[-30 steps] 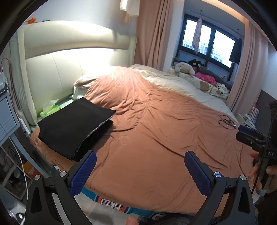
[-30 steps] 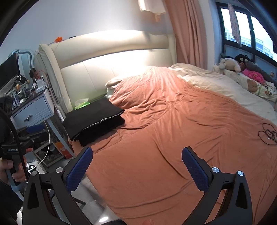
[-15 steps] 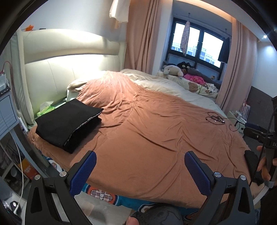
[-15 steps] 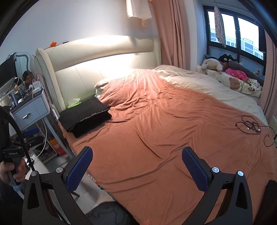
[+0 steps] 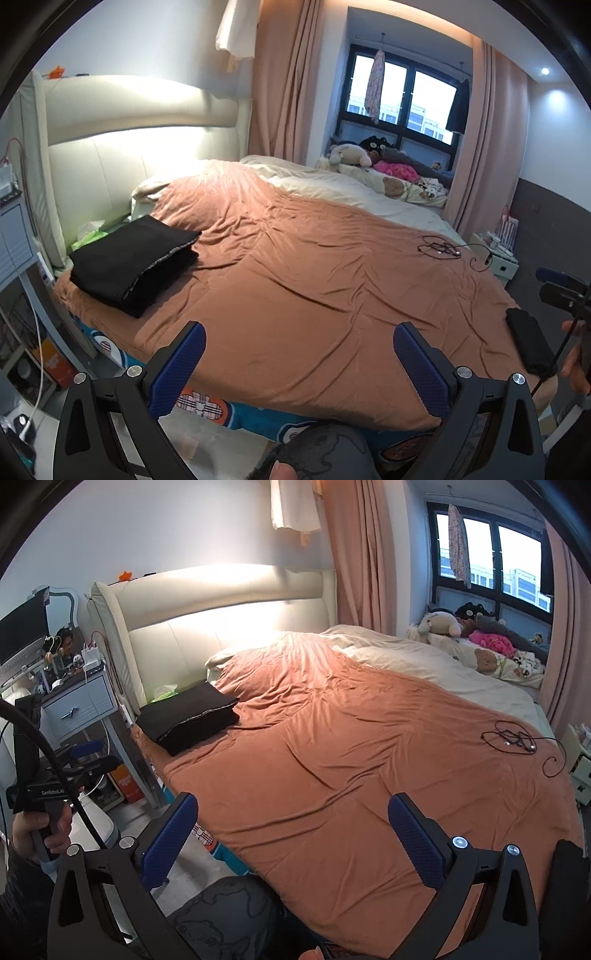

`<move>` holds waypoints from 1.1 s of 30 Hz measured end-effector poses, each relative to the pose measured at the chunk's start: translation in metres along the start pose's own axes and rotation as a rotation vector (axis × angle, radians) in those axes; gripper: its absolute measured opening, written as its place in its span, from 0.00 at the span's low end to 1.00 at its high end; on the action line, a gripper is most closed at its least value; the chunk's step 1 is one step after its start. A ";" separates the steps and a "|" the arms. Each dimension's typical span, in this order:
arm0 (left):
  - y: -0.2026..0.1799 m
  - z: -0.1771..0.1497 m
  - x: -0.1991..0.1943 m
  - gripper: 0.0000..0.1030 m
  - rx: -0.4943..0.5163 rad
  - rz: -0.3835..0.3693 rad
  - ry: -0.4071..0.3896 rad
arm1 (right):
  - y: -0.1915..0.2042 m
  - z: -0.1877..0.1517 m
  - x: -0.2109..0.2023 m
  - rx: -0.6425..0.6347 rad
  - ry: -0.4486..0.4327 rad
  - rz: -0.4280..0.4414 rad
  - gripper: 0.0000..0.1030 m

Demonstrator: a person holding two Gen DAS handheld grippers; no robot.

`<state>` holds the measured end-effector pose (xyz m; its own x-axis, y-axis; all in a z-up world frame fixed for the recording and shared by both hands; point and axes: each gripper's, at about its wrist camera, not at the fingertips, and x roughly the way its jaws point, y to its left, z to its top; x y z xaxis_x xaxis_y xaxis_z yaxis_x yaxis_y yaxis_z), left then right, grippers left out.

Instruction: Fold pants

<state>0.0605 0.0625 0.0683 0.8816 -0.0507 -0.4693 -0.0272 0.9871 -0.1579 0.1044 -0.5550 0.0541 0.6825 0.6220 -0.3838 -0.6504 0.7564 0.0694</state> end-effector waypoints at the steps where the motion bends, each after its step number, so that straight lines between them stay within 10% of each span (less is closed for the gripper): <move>1: -0.002 -0.001 -0.003 0.99 0.010 -0.001 -0.008 | 0.000 -0.005 -0.003 0.014 -0.004 0.004 1.00; 33: -0.034 -0.056 -0.029 0.99 0.066 -0.013 -0.079 | 0.022 -0.083 -0.024 0.178 -0.014 -0.092 1.00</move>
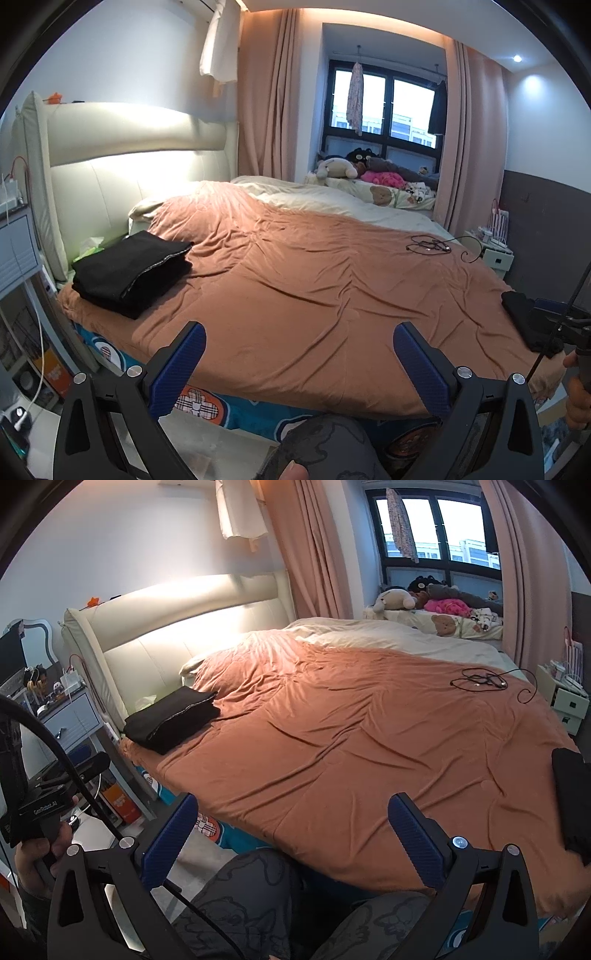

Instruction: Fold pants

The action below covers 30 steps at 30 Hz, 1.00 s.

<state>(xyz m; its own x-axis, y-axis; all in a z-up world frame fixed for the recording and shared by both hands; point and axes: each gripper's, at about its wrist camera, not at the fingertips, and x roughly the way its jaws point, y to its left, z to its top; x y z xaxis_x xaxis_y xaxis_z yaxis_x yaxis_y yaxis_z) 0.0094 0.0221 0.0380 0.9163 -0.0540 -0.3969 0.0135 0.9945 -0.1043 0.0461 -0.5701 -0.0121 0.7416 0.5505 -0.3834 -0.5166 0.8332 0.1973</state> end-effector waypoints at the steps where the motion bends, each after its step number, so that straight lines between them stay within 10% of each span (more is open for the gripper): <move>1: 0.001 0.000 0.001 0.99 -0.006 -0.002 0.004 | 0.000 0.000 0.001 0.001 0.002 -0.005 1.00; 30: 0.009 -0.008 -0.002 0.99 -0.023 0.015 0.019 | -0.009 0.003 -0.001 -0.014 -0.003 -0.002 1.00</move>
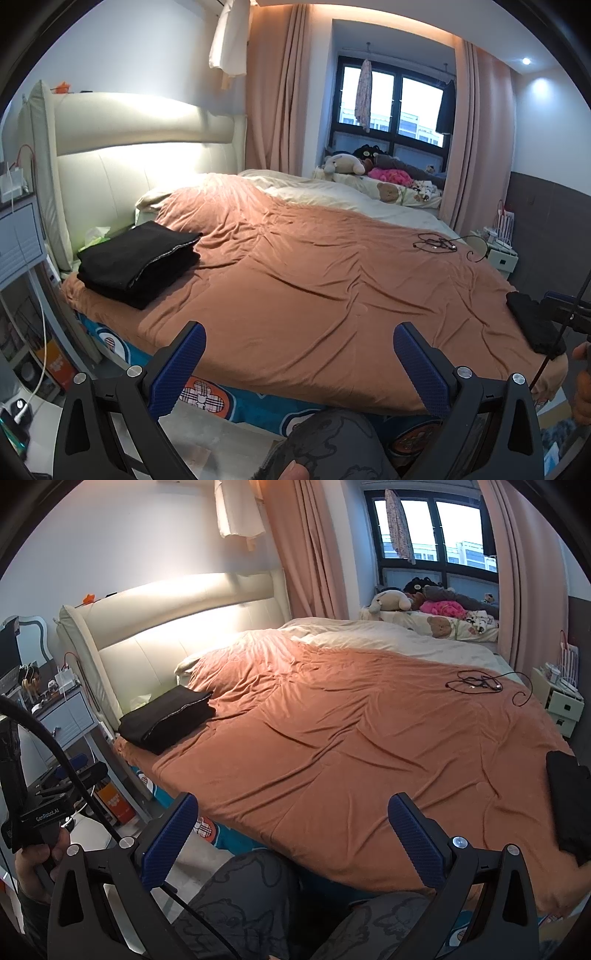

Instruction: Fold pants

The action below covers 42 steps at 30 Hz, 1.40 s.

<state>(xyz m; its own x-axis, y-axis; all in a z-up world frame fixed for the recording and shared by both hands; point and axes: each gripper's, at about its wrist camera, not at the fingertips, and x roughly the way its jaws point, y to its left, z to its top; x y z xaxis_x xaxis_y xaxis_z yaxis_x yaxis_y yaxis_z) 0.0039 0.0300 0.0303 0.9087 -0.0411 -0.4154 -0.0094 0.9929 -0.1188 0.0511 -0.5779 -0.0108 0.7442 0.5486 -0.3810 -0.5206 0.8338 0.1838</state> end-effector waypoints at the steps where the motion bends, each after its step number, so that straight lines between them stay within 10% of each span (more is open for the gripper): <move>1: 0.000 0.000 0.000 0.99 -0.001 -0.001 0.000 | 0.000 0.001 0.000 -0.001 0.000 0.000 1.00; 42: 0.006 0.003 -0.004 0.99 -0.001 0.002 -0.002 | -0.003 0.004 -0.008 0.002 -0.003 -0.006 1.00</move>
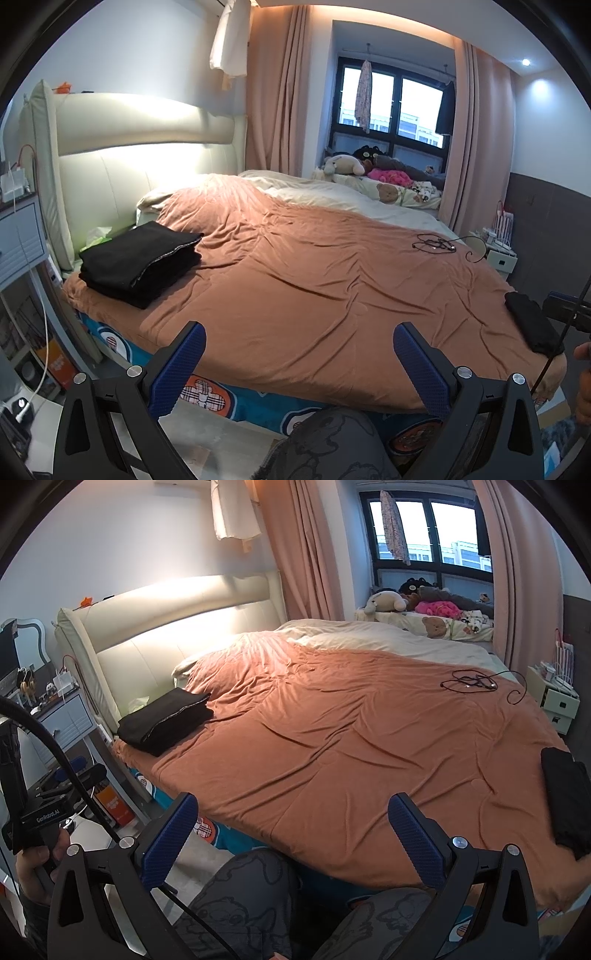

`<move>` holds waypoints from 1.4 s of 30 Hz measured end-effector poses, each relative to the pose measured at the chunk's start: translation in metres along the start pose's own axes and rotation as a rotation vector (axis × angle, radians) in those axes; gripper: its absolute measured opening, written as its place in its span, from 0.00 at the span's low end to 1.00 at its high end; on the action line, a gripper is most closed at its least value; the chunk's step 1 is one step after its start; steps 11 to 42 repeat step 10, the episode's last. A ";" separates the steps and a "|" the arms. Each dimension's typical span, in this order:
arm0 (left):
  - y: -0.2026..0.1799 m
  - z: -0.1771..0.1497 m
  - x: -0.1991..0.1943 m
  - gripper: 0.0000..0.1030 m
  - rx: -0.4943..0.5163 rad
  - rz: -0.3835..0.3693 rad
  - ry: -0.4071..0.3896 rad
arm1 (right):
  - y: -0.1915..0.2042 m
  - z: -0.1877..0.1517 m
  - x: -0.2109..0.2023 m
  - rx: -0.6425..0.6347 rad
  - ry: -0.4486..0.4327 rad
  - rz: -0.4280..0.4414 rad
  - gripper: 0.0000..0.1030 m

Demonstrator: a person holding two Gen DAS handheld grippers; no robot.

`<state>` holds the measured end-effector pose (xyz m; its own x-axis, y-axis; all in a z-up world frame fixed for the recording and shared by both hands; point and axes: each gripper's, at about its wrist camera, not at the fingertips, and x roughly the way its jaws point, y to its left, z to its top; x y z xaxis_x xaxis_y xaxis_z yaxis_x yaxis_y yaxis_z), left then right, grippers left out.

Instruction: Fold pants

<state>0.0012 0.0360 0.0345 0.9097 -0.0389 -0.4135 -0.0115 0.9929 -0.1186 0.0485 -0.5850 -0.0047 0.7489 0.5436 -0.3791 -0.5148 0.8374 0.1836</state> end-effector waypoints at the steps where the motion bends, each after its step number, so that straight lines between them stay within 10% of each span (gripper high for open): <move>1: 0.000 0.000 0.000 0.99 -0.001 -0.001 0.000 | 0.000 0.000 0.000 0.000 0.000 0.000 1.00; 42: 0.000 0.000 -0.006 0.99 -0.003 -0.006 -0.012 | 0.000 -0.001 -0.001 -0.001 -0.002 0.001 1.00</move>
